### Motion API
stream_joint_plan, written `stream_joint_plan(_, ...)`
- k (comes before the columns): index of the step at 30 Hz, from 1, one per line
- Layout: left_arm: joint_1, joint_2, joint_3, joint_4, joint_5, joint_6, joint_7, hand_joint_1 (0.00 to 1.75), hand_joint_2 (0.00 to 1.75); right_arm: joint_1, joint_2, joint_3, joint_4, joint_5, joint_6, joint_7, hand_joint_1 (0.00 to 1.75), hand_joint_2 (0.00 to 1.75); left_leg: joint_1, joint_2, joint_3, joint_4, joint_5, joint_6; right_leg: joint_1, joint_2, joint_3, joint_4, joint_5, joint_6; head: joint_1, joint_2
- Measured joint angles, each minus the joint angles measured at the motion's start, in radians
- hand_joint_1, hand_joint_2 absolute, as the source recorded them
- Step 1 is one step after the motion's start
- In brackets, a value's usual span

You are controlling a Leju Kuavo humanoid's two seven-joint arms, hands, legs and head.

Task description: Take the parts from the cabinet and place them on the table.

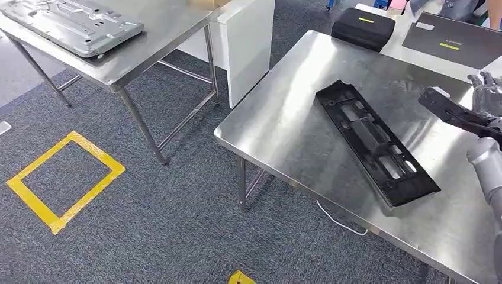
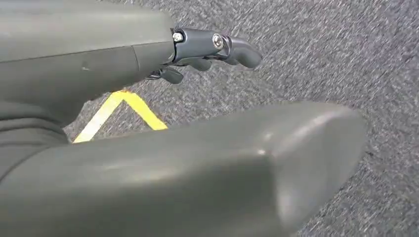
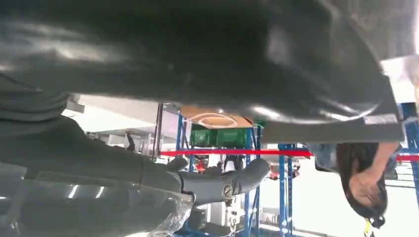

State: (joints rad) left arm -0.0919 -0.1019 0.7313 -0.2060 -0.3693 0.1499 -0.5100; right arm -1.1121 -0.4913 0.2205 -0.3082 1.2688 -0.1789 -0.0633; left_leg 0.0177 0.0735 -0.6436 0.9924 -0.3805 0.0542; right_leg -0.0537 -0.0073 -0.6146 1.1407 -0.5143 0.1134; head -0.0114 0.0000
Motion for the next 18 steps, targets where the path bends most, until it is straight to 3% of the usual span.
stream_joint_plan(1, -0.001, -0.001, 0.0, 0.0, 0.0, 0.0, 0.0, 0.0, 0.0, 0.0, 0.0, 0.0, 0.0, 0.0, 0.0, 0.0, 0.0, 0.0, 0.003, 0.0, -0.007, 0.007, 0.003, -0.008, -0.01, -0.011, 0.059, -0.098, 0.025, 0.017, 0.0, 0.0)
stream_joint_plan(2, -0.001, 0.009, 0.001, -0.002, 0.0, 0.0, 0.0, 0.0, 0.0, 0.0, 0.001, 0.0, 0.002, 0.0, 0.0, 0.0, 0.0, 0.0, -0.006, -0.001, -0.017, 0.016, 0.003, -0.018, -0.006, -0.02, 0.084, -0.132, 0.015, 0.02, 0.006, 0.0)
stream_joint_plan(3, -0.003, 0.004, 0.002, 0.001, 0.0, 0.0, 0.001, 0.0, 0.0, 0.002, 0.0, -0.001, 0.002, 0.001, 0.0, 0.0, 0.0, 0.0, -0.007, -0.001, -0.019, 0.02, 0.007, -0.026, 0.013, -0.003, 0.069, -0.106, 0.035, 0.007, 0.004, 0.0)
stream_joint_plan(4, -0.002, 0.008, 0.002, 0.0, 0.0, 0.0, 0.001, 0.0, 0.0, 0.001, -0.002, -0.002, 0.003, 0.001, 0.0, 0.001, 0.0, 0.0, -0.011, -0.005, -0.023, 0.032, 0.008, -0.027, 0.001, -0.001, 0.065, -0.115, 0.021, -0.011, 0.003, 0.0)
stream_joint_plan(5, -0.002, 0.005, 0.003, 0.0, 0.0, 0.0, 0.001, 0.0, 0.0, 0.007, 0.002, -0.002, 0.003, 0.0, 0.0, 0.001, 0.0, 0.0, -0.011, -0.006, -0.032, 0.033, 0.012, -0.033, -0.017, 0.003, 0.055, -0.103, 0.023, -0.018, -0.006, 0.0)
stream_joint_plan(6, -0.001, 0.006, 0.003, 0.0, 0.0, 0.0, 0.001, 0.0, 0.0, 0.008, 0.002, -0.002, 0.004, 0.001, 0.0, 0.001, 0.0, 0.0, -0.01, -0.006, -0.04, 0.033, 0.017, -0.038, -0.012, 0.003, 0.045, -0.091, 0.026, -0.021, -0.006, 0.0)
stream_joint_plan(7, -0.001, 0.005, 0.004, 0.002, 0.0, 0.0, 0.001, 0.0, 0.0, 0.008, 0.003, -0.003, 0.004, 0.002, 0.0, 0.0, 0.0, 0.0, -0.002, -0.013, -0.053, 0.045, 0.01, -0.048, -0.012, 0.005, 0.028, -0.089, 0.035, -0.038, -0.011, 0.0)
stream_joint_plan(8, 0.0, 0.006, 0.005, 0.002, 0.0, 0.0, 0.001, 0.0, 0.0, 0.008, 0.004, -0.003, 0.003, 0.002, 0.0, 0.0, 0.0, 0.0, 0.002, -0.037, -0.069, 0.078, -0.042, -0.052, -0.008, 0.007, 0.019, -0.089, 0.043, -0.051, -0.013, 0.0)
stream_joint_plan(10, 0.002, 0.005, 0.006, 0.002, 0.0, 0.0, 0.001, 0.0, 0.0, 0.005, 0.006, -0.004, 0.003, 0.003, 0.0, -0.001, 0.0, 0.0, 0.001, -0.064, -0.115, 0.23, -0.16, -0.051, 0.001, 0.008, 0.0, -0.089, 0.058, -0.073, -0.016, 0.0)
stream_joint_plan(12, 0.002, 0.005, 0.006, 0.002, 0.0, 0.0, 0.001, 0.0, 0.0, 0.007, 0.008, -0.004, 0.004, 0.002, 0.0, -0.002, 0.0, 0.0, 0.0, -0.066, -0.14, 0.355, -0.214, -0.044, 0.016, 0.014, -0.018, -0.089, 0.073, -0.082, -0.017, 0.0)
stream_joint_plan(13, 0.002, 0.005, 0.006, 0.002, 0.0, 0.0, 0.001, 0.0, 0.0, 0.007, 0.009, -0.005, 0.003, 0.001, 0.0, -0.002, 0.0, 0.0, -0.001, -0.066, -0.126, 0.358, -0.207, -0.036, 0.023, 0.018, -0.028, -0.089, 0.081, -0.085, -0.018, 0.0)
stream_joint_plan(14, 0.002, 0.005, 0.006, 0.002, 0.0, 0.0, 0.001, 0.0, 0.0, 0.007, 0.01, -0.006, 0.003, 0.0, 0.0, -0.003, 0.0, 0.0, -0.003, -0.067, -0.095, 0.326, -0.189, -0.026, 0.029, 0.022, -0.036, -0.089, 0.089, -0.087, -0.017, 0.0)
stream_joint_plan(16, 0.001, 0.005, 0.006, 0.002, 0.0, -0.002, 0.001, 0.0, 0.0, 0.004, 0.009, -0.008, 0.003, 0.0, -0.001, -0.006, 0.0, 0.0, -0.017, -0.078, 0.032, 0.161, -0.139, 0.01, 0.041, 0.03, -0.053, -0.09, 0.106, -0.089, -0.017, 0.0)
stream_joint_plan(17, -0.003, 0.01, 0.006, 0.0, -0.001, -0.002, 0.001, 0.0, 0.0, 0.004, 0.009, -0.008, 0.003, 0.002, -0.001, -0.006, 0.0, 0.0, -0.026, -0.094, 0.086, 0.081, -0.162, 0.032, 0.036, 0.03, -0.054, -0.09, 0.111, -0.089, -0.016, 0.0)
stream_joint_plan(18, -0.003, 0.009, 0.006, 0.0, -0.003, -0.003, -0.002, 0.0, 0.0, 0.003, 0.006, -0.009, 0.003, 0.003, -0.002, -0.005, 0.0, 0.0, -0.027, -0.081, 0.097, 0.073, -0.159, 0.025, 0.046, 0.031, -0.055, -0.097, 0.119, -0.083, -0.014, 0.0)
